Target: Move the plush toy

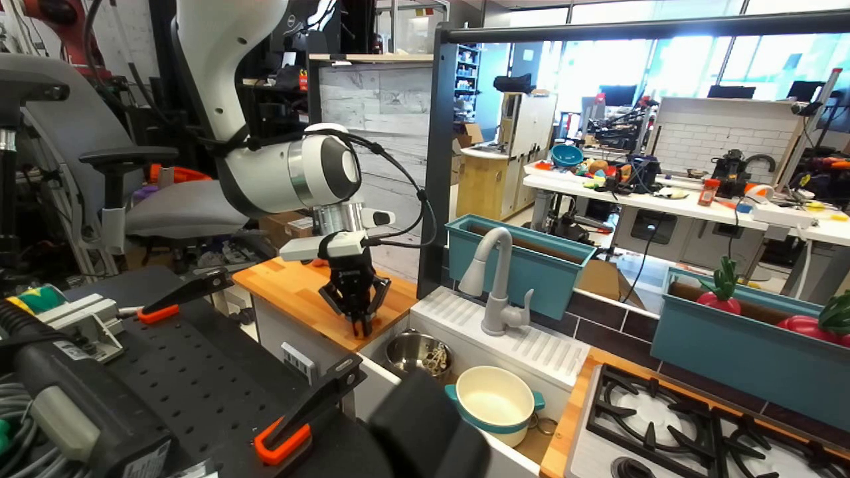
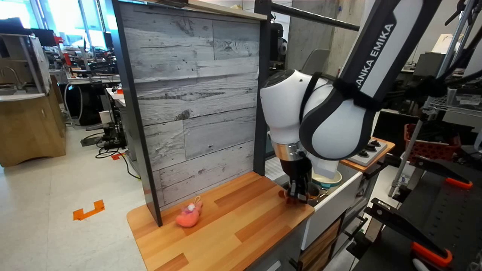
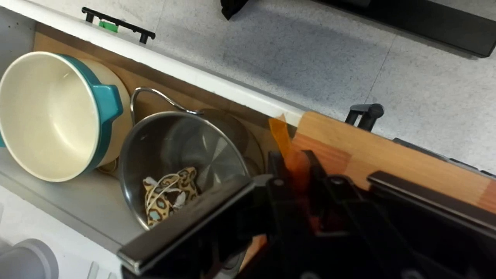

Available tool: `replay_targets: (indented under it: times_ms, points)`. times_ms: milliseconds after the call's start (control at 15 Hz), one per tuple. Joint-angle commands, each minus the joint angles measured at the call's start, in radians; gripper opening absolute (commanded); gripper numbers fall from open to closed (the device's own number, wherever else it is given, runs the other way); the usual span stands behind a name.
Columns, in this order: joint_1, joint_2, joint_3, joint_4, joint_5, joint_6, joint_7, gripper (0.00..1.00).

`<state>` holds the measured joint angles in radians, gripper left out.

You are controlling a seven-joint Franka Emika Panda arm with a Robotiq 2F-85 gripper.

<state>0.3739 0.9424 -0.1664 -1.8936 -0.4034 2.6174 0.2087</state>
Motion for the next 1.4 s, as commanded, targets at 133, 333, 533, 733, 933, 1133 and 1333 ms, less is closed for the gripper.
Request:
replay_targets:
  times_ms: [133,333,533,733,933,1133,1333]
  points:
    - [0.003,0.021,0.006,0.030,-0.001,0.030,0.001,0.56]
    - [0.012,-0.008,0.011,0.014,-0.004,0.062,-0.004,0.77]
    - [0.007,-0.068,0.025,-0.040,0.003,0.100,-0.022,0.99]
    - [-0.022,-0.164,0.055,-0.122,0.030,0.083,-0.042,1.00]
    - [-0.045,-0.285,0.082,-0.223,0.062,0.077,-0.036,1.00]
    - [-0.099,-0.412,0.141,-0.314,0.152,0.089,-0.032,1.00]
    - [-0.184,-0.526,0.241,-0.365,0.321,-0.027,-0.065,1.00]
